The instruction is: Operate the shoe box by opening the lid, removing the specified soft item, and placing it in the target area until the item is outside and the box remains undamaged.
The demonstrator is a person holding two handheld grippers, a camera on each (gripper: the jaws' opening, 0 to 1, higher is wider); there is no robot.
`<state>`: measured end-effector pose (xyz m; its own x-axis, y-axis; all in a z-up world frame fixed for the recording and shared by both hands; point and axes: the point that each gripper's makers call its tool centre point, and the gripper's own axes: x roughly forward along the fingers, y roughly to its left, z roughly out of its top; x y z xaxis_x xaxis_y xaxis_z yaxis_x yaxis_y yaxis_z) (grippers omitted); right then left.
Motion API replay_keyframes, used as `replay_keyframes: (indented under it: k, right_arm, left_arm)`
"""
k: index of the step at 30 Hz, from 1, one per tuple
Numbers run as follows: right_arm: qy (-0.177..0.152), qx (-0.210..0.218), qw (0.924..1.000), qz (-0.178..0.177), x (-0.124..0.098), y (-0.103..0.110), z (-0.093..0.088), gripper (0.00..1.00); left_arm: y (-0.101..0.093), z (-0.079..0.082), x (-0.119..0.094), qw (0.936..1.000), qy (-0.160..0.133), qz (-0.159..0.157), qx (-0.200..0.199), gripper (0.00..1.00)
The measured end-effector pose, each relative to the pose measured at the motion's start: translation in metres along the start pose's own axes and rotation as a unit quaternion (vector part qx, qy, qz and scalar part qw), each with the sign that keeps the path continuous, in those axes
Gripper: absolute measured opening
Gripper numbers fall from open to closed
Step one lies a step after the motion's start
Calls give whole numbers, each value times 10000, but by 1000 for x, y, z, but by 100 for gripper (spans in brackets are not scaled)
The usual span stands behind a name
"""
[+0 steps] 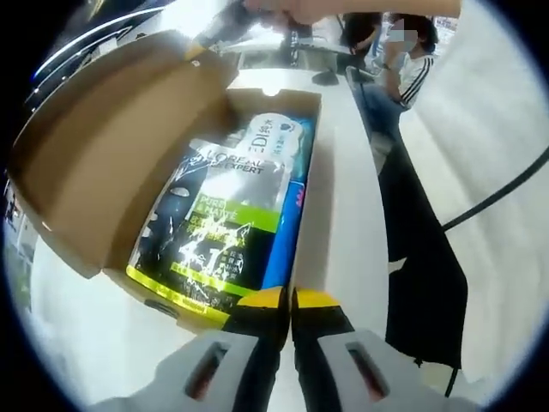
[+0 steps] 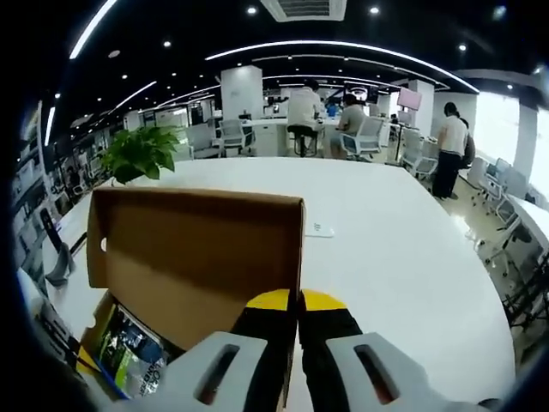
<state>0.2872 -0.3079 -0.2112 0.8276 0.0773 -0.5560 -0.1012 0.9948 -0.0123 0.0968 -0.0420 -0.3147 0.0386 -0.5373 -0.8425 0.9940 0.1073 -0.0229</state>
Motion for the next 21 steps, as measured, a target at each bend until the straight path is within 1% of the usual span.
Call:
replay_keyframes:
  k: [1, 2, 4, 5, 6, 8, 10, 12, 14, 16, 17, 19, 21]
  right_arm:
    - [181, -124, 9998, 32, 2, -1, -1, 0]
    - [234, -153, 9996, 48, 3, -1, -2, 0]
    - [654, -223, 9974, 187, 10, -2, -5, 0]
    - [781, -213, 9965, 216, 11, -2, -5, 0]
    - [995, -266, 9944, 251, 13, -2, -6, 0]
    - [1290, -548, 9896, 318, 17, -3, -8, 0]
    - [1474, -689, 9860, 367, 21, -3, -11, 1]
    - [1634, -559, 9843, 364, 29, -3, -13, 1]
    - [1701, -504, 9834, 374, 34, -4, -15, 1]
    - [1912, 21, 9806, 428, 38, -3, -21, 0]
    - [2049, 135, 9774, 506, 41, -5, -22, 0]
    - [2250, 201, 9727, 530, 44, -5, -24, 0]
    - [2341, 31, 9707, 539, 46, -5, -25, 0]
  left_arm:
    - [0, 0, 0, 10000, 5, 3, -38, 2]
    - [0, 0, 0, 10000, 7, 6, -38, 2]
    - [-1, 1, 1, 10000, 17, -1, -30, 2]
    - [-1, 1, 1, 10000, 13, -20, -34, 2]
    - [-1, 1, 1, 10000, 12, -27, -32, 2]
    - [-1, 1, 1, 10000, 10, -36, -24, 2]
    - [-1, 2, 2, 10000, -20, -24, -13, 2]
    - [-1, 2, 2, 10000, -44, -24, -37, 2]
    - [-1, 2, 2, 10000, -56, -26, -62, 2]
    - [-1, 2, 2, 9999, -66, -35, -80, 2]
    - [-1, 2, 2, 9999, -67, -33, -86, 2]
    - [-1, 1, 2, 10000, -46, -20, -77, 2]
    - [-1, 1, 3, 10000, -40, -16, -70, 2]
